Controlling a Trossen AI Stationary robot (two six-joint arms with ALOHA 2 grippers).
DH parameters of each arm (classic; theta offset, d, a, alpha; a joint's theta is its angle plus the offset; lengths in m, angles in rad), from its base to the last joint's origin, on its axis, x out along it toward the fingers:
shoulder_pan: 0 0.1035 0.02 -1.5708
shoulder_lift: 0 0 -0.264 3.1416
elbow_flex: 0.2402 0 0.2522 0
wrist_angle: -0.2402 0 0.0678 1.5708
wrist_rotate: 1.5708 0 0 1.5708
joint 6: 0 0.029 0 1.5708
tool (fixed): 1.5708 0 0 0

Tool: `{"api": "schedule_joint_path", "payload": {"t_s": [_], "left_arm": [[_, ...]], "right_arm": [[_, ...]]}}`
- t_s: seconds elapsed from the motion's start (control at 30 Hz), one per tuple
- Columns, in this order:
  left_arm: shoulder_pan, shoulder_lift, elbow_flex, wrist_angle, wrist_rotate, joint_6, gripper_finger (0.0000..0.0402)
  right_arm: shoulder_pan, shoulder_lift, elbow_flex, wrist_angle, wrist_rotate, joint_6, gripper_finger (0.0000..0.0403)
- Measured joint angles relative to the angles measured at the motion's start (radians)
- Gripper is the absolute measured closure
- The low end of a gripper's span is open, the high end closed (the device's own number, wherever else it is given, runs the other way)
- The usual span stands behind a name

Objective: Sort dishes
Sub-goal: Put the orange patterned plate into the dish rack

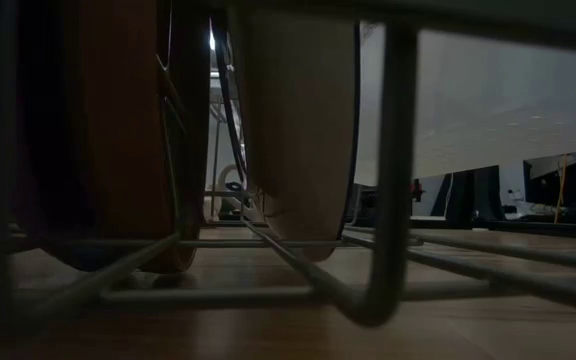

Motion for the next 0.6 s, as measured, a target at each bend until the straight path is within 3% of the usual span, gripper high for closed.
{"api": "schedule_joint_path", "payload": {"t_s": [0.3,0.6], "left_arm": [[-0.066,0.000,0.000,0.052,-0.001,-0.039,0.0388],[-0.105,0.000,0.000,0.140,0.003,-0.177,0.0385]], "right_arm": [[0.000,0.000,0.000,0.001,0.154,0.002,0.0324],[0.000,0.000,0.000,0.002,0.161,0.002,0.0324]]}}
